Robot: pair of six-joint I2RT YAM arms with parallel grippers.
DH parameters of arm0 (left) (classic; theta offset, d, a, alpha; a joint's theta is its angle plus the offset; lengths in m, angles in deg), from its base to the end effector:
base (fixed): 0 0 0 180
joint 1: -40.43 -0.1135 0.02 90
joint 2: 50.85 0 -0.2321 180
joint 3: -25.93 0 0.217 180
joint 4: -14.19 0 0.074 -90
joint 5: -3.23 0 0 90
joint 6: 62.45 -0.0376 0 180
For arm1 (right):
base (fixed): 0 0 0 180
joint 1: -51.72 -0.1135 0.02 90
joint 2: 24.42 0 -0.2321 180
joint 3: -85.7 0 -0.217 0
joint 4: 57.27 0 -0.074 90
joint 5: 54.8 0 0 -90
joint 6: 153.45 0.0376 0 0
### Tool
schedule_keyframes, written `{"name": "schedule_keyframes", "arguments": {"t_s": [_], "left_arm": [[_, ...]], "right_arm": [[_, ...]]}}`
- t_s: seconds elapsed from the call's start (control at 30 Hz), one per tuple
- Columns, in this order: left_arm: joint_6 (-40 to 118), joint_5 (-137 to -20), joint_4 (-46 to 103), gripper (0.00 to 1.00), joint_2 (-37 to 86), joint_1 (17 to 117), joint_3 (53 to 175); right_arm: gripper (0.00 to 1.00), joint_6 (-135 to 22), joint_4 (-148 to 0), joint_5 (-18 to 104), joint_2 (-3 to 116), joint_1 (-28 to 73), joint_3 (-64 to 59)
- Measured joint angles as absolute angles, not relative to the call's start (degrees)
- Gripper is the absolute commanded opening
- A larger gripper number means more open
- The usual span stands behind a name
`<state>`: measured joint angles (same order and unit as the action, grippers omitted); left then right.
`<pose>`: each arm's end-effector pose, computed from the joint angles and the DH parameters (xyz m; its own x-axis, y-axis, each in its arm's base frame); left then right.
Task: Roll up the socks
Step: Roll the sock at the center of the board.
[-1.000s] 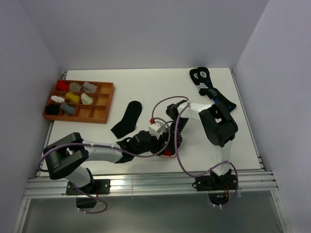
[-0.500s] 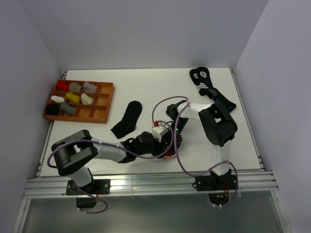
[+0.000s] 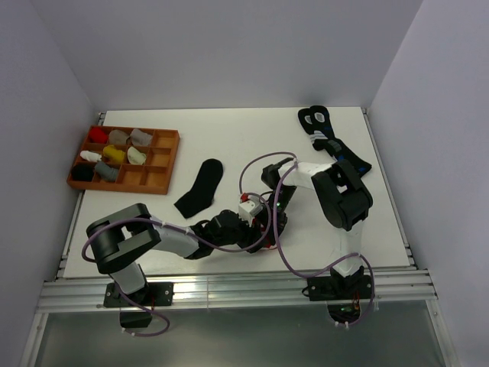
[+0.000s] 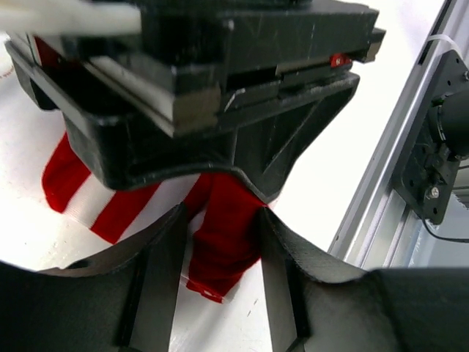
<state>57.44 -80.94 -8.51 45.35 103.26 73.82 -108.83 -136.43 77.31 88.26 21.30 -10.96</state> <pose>0.1290 -0.2596 0.1340 -0.6330 0.1476 -0.7599 0.7052 0.5148 -0.4874 0.2169 0.1566 0.1247 -0.4376 -0.8693 -0.2297 -0.7170 0.1832 0.6725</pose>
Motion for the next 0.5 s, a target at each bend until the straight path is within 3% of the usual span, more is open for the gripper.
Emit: {"name": "schedule_keyframes", "arguments": {"t_s": [0.2,0.5], "left_arm": [[58.22,-79.83,-9.19,0.45,45.42,103.24,73.32],[58.97,-78.04,-9.34,0.06,47.03,103.24,74.59]], "right_arm": [[0.20,-108.44,-136.37,77.26,88.26,21.30,-10.96],[0.20,-107.89,-136.67,76.39,88.26,21.39,-11.13]]}}
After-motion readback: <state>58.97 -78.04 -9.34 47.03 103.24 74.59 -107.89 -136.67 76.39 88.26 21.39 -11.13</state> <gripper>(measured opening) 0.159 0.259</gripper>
